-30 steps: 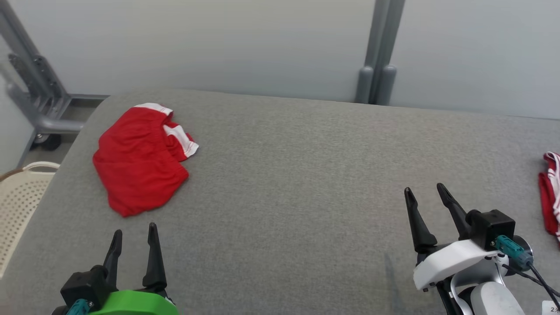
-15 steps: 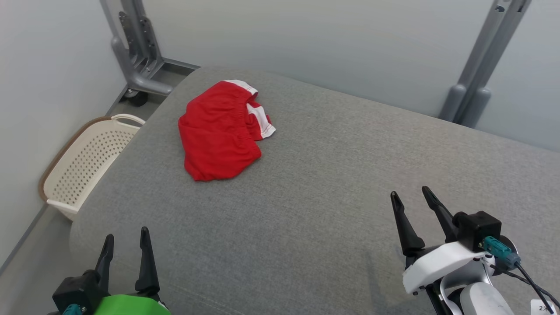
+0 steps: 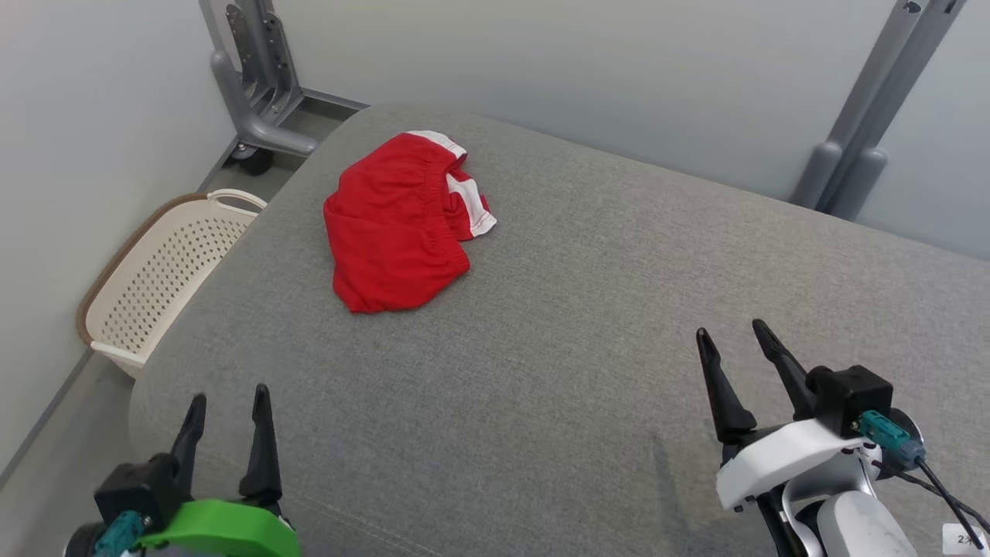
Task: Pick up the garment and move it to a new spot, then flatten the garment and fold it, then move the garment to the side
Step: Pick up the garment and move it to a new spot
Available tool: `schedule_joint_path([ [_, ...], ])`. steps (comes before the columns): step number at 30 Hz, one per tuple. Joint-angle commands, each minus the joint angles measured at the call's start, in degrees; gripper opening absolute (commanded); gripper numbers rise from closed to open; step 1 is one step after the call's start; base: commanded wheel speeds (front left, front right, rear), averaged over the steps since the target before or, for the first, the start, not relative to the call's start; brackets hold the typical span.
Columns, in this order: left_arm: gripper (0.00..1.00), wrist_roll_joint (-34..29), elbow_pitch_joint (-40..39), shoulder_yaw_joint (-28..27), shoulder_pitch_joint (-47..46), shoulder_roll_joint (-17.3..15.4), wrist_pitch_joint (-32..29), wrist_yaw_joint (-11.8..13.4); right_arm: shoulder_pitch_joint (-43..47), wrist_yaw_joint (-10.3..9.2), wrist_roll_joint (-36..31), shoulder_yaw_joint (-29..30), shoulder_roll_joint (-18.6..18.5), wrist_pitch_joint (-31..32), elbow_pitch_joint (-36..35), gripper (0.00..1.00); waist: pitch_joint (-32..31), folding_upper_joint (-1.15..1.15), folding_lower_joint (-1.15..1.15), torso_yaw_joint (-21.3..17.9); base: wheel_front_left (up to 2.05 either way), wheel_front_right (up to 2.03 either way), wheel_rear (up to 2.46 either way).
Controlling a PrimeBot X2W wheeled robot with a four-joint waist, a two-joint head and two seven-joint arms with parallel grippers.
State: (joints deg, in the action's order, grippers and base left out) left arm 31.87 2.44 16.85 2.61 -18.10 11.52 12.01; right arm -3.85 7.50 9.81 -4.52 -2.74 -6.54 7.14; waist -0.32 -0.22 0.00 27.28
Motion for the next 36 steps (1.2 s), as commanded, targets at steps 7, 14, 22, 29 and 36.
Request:
schedule_joint_path([
  [7,1.0,0.6,3.3,-0.9,-12.2,-4.0,-4.2,-4.2,-1.6,-0.02,-1.8,0.6,-0.2,1.2,-2.0,1.0,3.5,0.22,0.0,-4.8,0.0,0.0,0.0],
  [14,1.0,0.5,9.8,-0.2,-25.5,-6.9,-9.7,-8.4,-4.1,-0.02,-3.2,0.6,-0.2,2.0,-3.6,1.0,7.9,0.22,0.0,-9.2,0.0,0.0,0.0],
  [22,1.0,2.1,22.8,1.2,-39.3,-6.4,-15.8,-12.7,-7.6,-0.02,-5.5,0.3,-0.2,3.1,-5.6,1.0,15.0,0.22,0.0,-14.9,0.0,0.0,0.0],
  [29,1.0,2.4,32.3,3.0,-45.6,-4.0,-16.2,-15.1,-11.2,-0.02,-7.4,1.0,-0.2,3.7,-8.4,1.0,21.4,0.22,0.0,-18.2,0.0,0.0,0.0],
  [36,1.0,2.5,40.2,4.6,-48.6,-3.3,-17.8,-16.6,-14.1,-0.01,-8.6,0.7,-0.2,4.0,-10.5,1.0,25.4,0.22,0.0,-20.2,0.0,0.0,0.0],
])
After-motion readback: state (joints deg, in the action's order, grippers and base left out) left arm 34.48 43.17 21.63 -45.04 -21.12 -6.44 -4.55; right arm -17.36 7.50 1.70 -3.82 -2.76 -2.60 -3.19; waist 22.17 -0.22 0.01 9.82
